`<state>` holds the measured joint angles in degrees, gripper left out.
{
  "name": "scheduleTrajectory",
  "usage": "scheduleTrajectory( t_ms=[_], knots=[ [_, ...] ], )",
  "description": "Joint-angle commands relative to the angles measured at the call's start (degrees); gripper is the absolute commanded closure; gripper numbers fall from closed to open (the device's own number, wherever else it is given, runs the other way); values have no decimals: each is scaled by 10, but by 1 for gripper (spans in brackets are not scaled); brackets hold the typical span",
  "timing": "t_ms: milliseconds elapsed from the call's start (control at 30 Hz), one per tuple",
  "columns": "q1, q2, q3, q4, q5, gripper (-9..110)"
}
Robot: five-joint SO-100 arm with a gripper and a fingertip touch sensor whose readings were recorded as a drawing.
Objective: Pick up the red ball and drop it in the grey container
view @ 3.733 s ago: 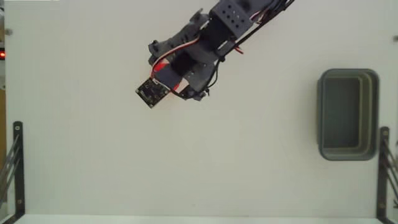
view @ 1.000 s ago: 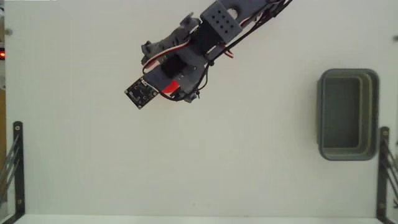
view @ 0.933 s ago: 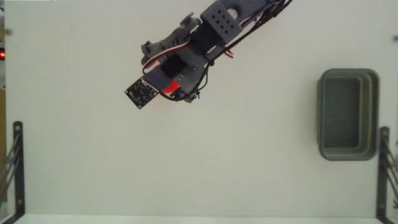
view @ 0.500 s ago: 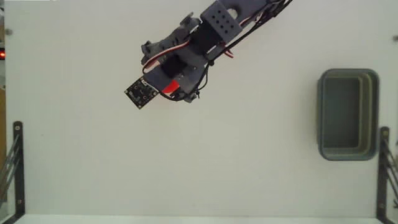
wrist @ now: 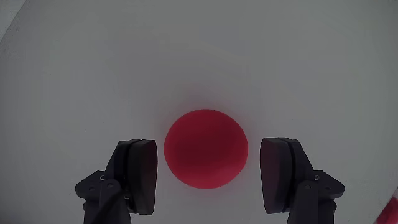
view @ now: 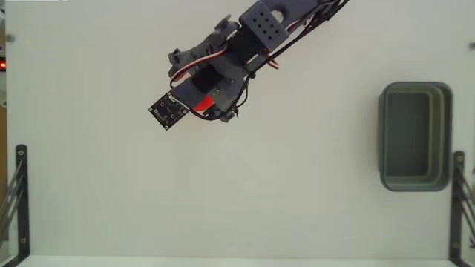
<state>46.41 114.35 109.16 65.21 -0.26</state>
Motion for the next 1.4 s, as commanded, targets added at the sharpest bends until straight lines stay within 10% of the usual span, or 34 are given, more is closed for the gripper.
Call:
scheduleTrajectory(
  t_ms=[0, 1367],
  knots=[
    [6, 16, -31, -9, 3, -9],
    [6, 26, 50, -81, 3, -9]
  ],
)
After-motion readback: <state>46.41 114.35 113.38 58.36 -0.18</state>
